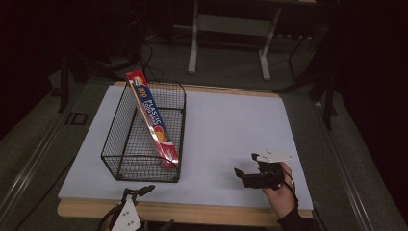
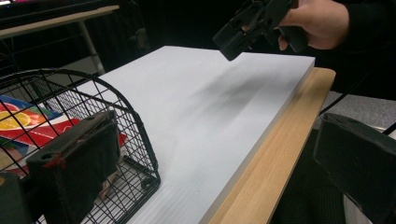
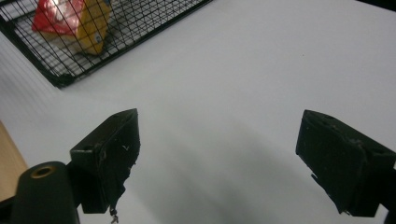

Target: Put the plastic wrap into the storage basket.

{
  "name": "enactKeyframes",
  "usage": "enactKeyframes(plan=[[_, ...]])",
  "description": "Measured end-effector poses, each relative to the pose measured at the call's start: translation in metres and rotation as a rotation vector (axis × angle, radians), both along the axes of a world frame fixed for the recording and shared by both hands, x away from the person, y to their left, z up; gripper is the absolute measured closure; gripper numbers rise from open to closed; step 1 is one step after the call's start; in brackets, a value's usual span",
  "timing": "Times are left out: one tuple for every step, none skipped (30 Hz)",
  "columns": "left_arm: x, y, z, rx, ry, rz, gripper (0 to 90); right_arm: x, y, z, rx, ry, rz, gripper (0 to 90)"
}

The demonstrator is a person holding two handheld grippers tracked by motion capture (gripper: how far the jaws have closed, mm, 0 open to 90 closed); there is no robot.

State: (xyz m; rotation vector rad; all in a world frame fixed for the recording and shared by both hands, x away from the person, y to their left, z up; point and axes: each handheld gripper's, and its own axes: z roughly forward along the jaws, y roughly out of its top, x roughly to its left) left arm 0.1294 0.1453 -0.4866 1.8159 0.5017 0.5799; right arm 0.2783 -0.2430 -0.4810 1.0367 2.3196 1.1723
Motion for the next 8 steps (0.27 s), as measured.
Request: enactKeyframes(plan=[[-0.0001, 0.0000, 0.0000, 0.000, 0.000, -0.001, 1.0, 0.0003, 0.0004, -0.0012, -0.009, -0.007, 0.002, 13.5], [-0.0002, -0.0001, 0.0000, 0.002, 0.000, -0.001, 0.9, 0.0002, 0.0013, -0.0024, -0.026, -0.019, -0.003, 13.6], [-0.0002, -0.0002, -0.0001, 0.002, 0.000, -0.003, 0.9, -0.0004, 0.0025, -0.0034, -0.044, -0.030, -0.005, 13.7], [-0.0002, -0.0002, -0.0001, 0.002, 0.000, -0.003, 0.9, -0.0004, 0.0025, -0.0034, -0.044, -0.030, -0.005, 13.7], [-0.0003, -0.0004, -0.0002, 0.004, 0.001, -0.006, 0.9, -0.0004, 0.0034, -0.0045, -0.052, -0.033, 0.000, 13.7], [-0.0004, -0.0003, -0.0002, 0.005, 0.001, -0.006, 1.0, 0.0001, 0.0045, -0.0069, -0.063, -0.029, 0.007, 13.7], [-0.0004, -0.0003, -0.0002, 0.005, 0.002, -0.006, 0.9, 0.0003, 0.0047, -0.0076, -0.070, -0.031, 0.010, 13.7], [-0.0004, -0.0002, -0.0003, 0.004, 0.002, -0.006, 0.9, 0.0005, 0.0049, -0.0083, -0.071, -0.029, 0.010, 13.7]])
